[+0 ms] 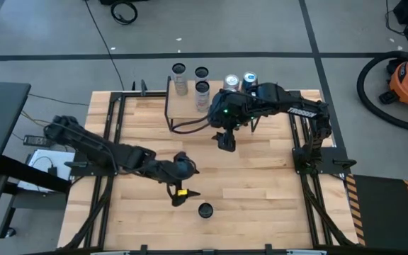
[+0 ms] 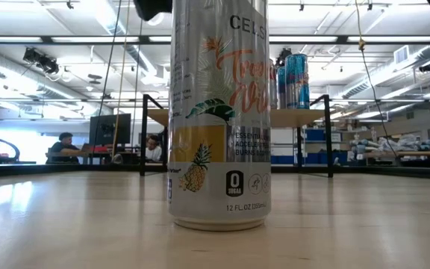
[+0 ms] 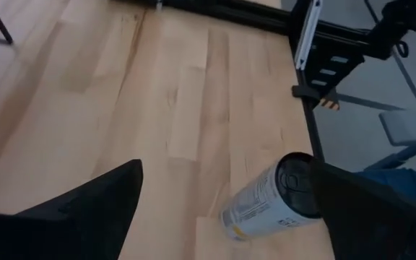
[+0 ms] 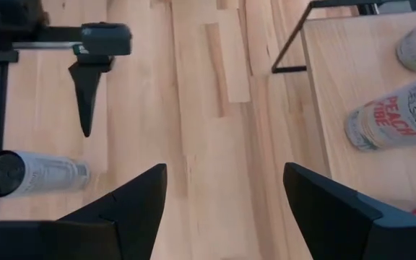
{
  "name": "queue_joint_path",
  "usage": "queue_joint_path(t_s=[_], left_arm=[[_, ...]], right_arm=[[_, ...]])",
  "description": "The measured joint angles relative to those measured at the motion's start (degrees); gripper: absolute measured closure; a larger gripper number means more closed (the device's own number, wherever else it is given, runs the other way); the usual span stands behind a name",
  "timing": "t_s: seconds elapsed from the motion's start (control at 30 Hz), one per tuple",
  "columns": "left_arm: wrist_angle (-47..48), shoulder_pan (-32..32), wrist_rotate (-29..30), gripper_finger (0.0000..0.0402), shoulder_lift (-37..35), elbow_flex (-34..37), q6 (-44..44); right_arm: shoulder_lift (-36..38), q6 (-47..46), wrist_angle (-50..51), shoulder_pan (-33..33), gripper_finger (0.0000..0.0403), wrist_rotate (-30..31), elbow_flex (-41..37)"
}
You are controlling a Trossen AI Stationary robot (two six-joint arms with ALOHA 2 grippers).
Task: Place canned beverage on shelf
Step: Put the white soda can aligned with the other white soda can on the shelf
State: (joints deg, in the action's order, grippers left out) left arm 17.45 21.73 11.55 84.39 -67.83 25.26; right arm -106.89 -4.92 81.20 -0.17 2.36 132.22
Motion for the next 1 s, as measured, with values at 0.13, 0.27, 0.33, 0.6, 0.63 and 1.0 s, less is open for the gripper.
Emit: queue_joint_path(t_s=[0.13, 0.27, 0.33, 0.6, 0.63, 1.0], left_arm=[[-0.2, 1.6, 0.4, 0.0008, 1.5, -0.2, 2.7], [-0.3, 3.6, 0.8, 0.0008, 3.4, -2.1, 4.2], [-0.3, 4.7, 0.9, 0.0008, 4.7, -4.0, 4.2], [9.4, 7.6, 3.7, 0.0008, 10.5, -16.7, 1.2], [11.8, 7.8, 4.8, 0.0008, 11.3, -18.4, 1.3], [15.8, 8.1, 6.0, 0.0008, 17.8, -25.3, 5.8]], right_arm=[[0.0, 0.0, 1.4, -0.9, 0.0118, 0.1, 0.0], [0.0, 0.2, 2.1, -1.7, 0.0118, 0.2, 0.0], [0.0, 0.2, 2.3, -2.1, 0.0118, 0.1, 0.0], [0.0, 0.8, 2.9, -2.3, 0.0118, -0.4, 0.0], [0.0, 1.0, 3.0, -2.3, 0.0118, -0.5, 0.0], [0.0, 2.2, 5.6, -2.3, 0.0118, -0.7, 0.0]])
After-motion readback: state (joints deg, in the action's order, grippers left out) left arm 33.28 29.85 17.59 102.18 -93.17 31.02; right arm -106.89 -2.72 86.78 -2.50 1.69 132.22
